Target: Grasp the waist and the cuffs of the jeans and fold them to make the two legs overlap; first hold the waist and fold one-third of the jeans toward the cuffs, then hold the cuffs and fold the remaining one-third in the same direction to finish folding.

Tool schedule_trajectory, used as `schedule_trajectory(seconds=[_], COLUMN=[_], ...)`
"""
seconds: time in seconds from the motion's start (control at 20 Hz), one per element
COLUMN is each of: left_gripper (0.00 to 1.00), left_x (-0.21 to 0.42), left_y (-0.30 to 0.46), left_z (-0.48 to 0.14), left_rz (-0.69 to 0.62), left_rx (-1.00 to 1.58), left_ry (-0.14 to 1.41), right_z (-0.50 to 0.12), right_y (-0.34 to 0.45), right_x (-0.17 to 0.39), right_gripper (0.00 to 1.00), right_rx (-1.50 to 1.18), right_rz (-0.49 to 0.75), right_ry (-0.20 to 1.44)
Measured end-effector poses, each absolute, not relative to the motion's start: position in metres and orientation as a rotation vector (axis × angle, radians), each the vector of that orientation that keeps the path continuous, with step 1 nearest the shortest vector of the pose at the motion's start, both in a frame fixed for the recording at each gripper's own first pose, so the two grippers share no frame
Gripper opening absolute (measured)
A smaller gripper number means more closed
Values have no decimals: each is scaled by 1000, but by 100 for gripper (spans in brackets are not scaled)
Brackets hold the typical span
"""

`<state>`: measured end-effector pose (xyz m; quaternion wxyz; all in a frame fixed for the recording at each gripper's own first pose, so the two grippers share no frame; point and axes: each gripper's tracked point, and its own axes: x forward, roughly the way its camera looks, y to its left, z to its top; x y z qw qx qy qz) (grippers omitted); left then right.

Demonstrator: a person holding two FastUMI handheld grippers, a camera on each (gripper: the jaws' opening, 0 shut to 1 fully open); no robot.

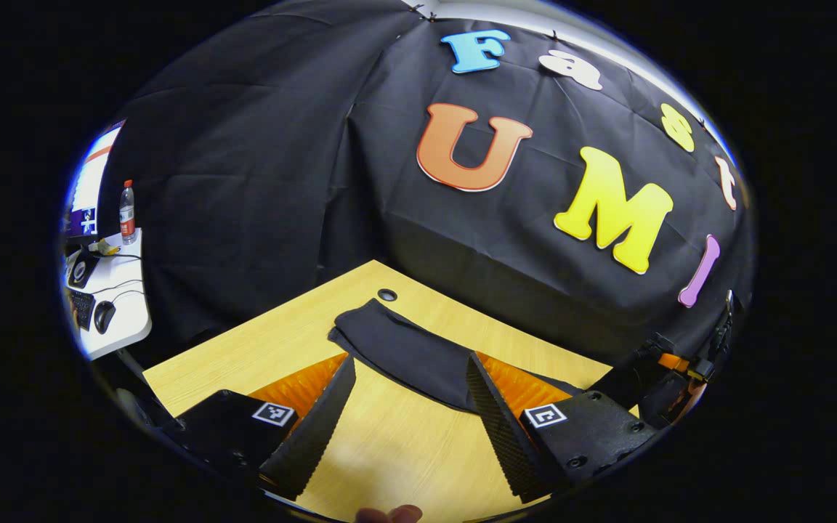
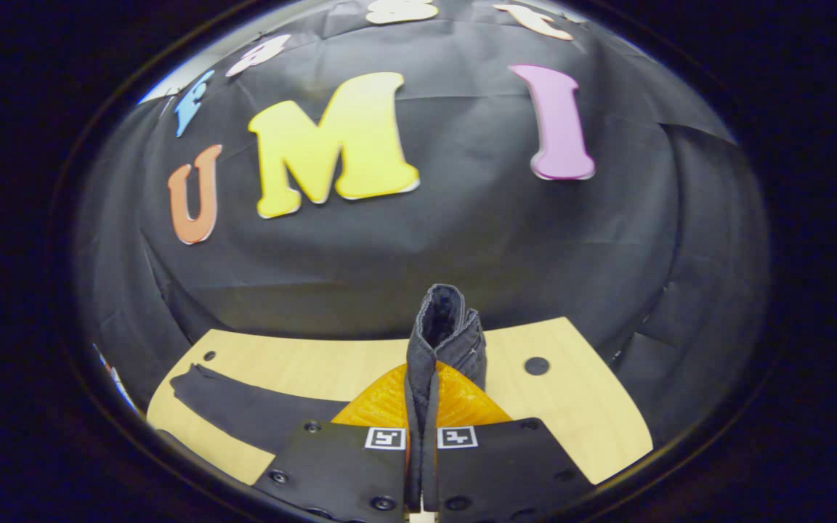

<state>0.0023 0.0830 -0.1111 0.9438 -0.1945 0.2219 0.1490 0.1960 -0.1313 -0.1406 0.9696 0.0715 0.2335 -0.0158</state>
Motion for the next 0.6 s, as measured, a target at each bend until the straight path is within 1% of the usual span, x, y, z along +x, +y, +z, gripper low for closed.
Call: schedule_trajectory(seconds=[0.3,0.45,0.6], left_gripper=[99,99,99], left_x=[-13,-18,-22], left_y=[143,168,192], left_z=[-113,-118,-126], left_rz=[343,349,362], left_rx=[-404,-413,-424], left_ry=[427,427,439], right_z=[-153,-179,-224], right_y=[19,95,147], right_x=[211,213,213], right_gripper=[1,1,1], right_rx=[106,74,20], right_rz=[79,134,147], right_ry=[495,522,570])
